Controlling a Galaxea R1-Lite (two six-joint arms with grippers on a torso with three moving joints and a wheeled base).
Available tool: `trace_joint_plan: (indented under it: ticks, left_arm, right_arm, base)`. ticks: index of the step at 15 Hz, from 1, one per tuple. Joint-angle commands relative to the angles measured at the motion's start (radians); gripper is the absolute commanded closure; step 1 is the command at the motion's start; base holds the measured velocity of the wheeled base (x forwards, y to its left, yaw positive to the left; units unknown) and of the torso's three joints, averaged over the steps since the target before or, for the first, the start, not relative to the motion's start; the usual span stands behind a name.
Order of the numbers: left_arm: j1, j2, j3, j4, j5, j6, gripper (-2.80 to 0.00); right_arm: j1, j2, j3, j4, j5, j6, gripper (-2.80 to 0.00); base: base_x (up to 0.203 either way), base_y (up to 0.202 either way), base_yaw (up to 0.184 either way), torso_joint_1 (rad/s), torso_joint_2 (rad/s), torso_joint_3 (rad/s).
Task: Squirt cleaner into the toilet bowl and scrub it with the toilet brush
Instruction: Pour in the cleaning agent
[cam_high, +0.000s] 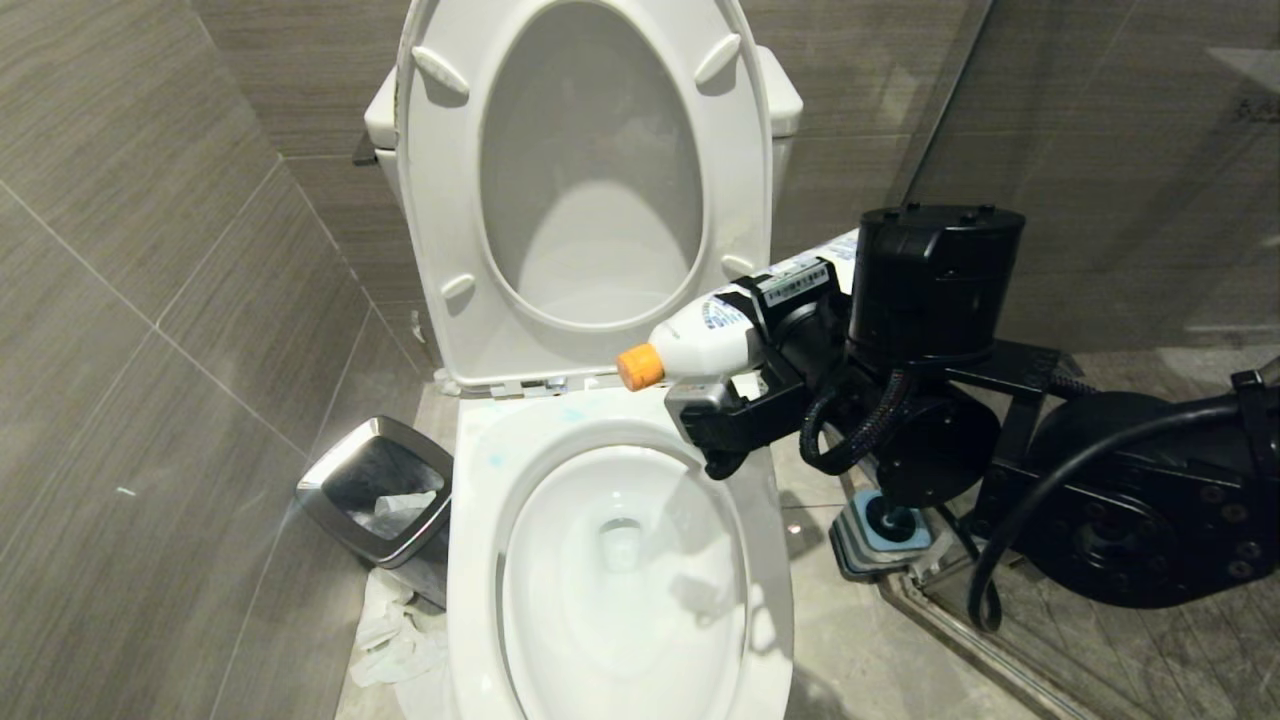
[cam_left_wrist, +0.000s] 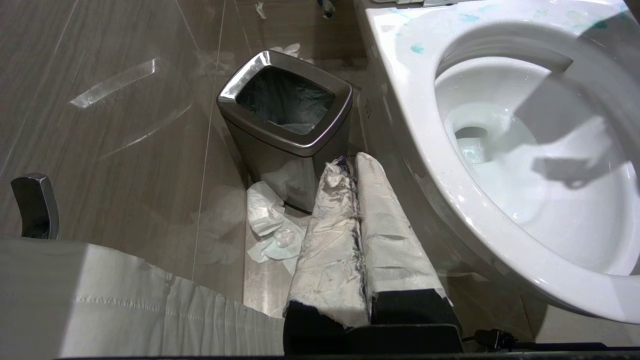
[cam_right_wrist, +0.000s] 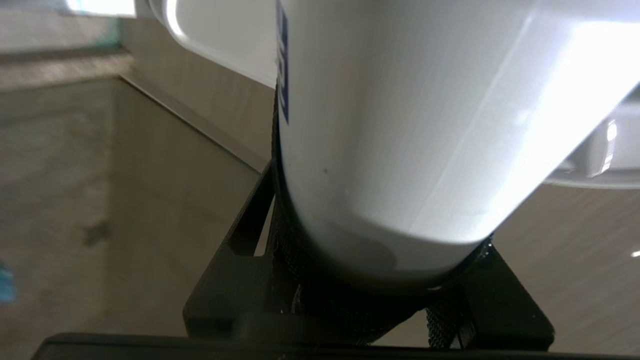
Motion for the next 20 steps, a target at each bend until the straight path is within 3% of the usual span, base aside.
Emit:
trace_joint_plan:
  ticks: [1, 8, 20]
  left_arm:
    - [-0.001, 0.001, 0.000, 0.000, 0.001, 0.000, 0.00]
    - [-0.001, 0.001, 0.000, 0.000, 0.001, 0.000, 0.00]
    - [0.000, 0.001, 0.000, 0.000, 0.001, 0.000, 0.00]
  right_arm:
    - [0.002, 0.006, -0.020, -0.004, -0.003, -0.088, 0.00]
    - [0.004, 0.018, -0.038, -0.005, -0.003, -0.205, 0.00]
    - [0.020, 0.021, -0.051, -0.005, -0.003, -0.262, 0.00]
  base:
    - [0.000, 0.000, 0.000, 0.000, 0.00, 0.000]
    - [0.000, 0.000, 0.000, 0.000, 0.00, 0.000]
    - [0.000, 0.000, 0.000, 0.000, 0.00, 0.000]
